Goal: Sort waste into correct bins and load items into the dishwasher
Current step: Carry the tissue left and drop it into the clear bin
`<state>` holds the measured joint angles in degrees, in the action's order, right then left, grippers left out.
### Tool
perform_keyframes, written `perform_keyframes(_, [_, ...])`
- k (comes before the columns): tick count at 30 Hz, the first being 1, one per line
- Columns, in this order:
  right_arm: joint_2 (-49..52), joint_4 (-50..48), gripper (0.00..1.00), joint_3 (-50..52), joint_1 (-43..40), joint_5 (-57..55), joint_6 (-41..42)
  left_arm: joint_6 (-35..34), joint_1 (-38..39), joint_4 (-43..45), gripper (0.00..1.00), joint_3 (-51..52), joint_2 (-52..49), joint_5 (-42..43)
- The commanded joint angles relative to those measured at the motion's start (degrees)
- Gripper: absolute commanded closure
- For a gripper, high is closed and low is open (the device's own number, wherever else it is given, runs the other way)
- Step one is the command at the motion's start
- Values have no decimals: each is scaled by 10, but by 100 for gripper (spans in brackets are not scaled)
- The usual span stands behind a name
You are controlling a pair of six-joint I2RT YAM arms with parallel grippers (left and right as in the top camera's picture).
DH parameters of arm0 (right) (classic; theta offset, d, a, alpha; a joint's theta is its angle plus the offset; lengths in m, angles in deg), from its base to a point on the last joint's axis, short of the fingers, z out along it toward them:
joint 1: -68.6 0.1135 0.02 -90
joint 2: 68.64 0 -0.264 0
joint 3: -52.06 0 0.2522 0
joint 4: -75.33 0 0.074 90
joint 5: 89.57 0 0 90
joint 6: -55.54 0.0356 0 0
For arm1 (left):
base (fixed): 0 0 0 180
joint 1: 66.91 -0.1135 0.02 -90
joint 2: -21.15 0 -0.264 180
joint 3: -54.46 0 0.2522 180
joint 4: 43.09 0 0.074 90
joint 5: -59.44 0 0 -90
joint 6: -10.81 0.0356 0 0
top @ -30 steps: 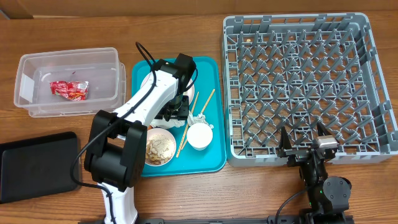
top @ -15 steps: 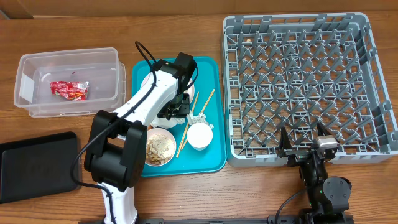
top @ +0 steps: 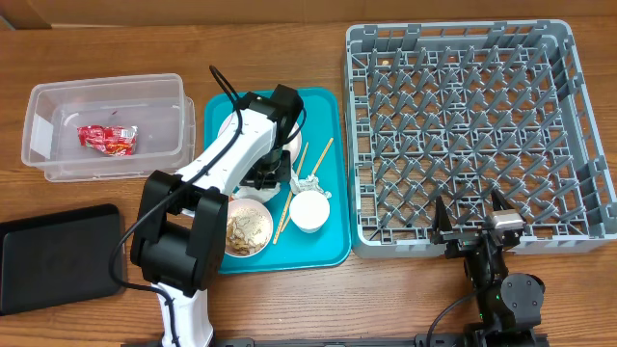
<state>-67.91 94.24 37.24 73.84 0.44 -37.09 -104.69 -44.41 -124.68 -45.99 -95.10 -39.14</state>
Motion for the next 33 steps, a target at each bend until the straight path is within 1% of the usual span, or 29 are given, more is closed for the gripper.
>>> perform_keyframes(1, [-6, -3, 0, 6, -2, 1, -2, -3, 0, -16, 96, -19, 25, -28])
perform_keyframes(9, [-6, -3, 0, 6, -2, 1, -2, -2, -2, -56, 96, -85, 84, -60])
perform_keyframes(14, [-6, -3, 0, 6, -2, 1, -2, -2, -23, -65, 96, -126, 120, -75])
perform_keyframes(20, [-6, -3, 0, 6, -2, 1, -2, -2, -97, -39, 96, -136, 139, -106])
perform_keyframes(26, [-6, -3, 0, 6, -2, 1, -2, -3, -202, 22, 96, -136, 138, -105])
perform_keyframes(30, [-6, -3, 0, 6, -2, 1, -2, -3, -264, 60, 96, -135, 137, -71])
perform_keyframes(33, [-6, -3, 0, 6, -2, 1, -2, -3, -299, 77, 96, -135, 131, -19])
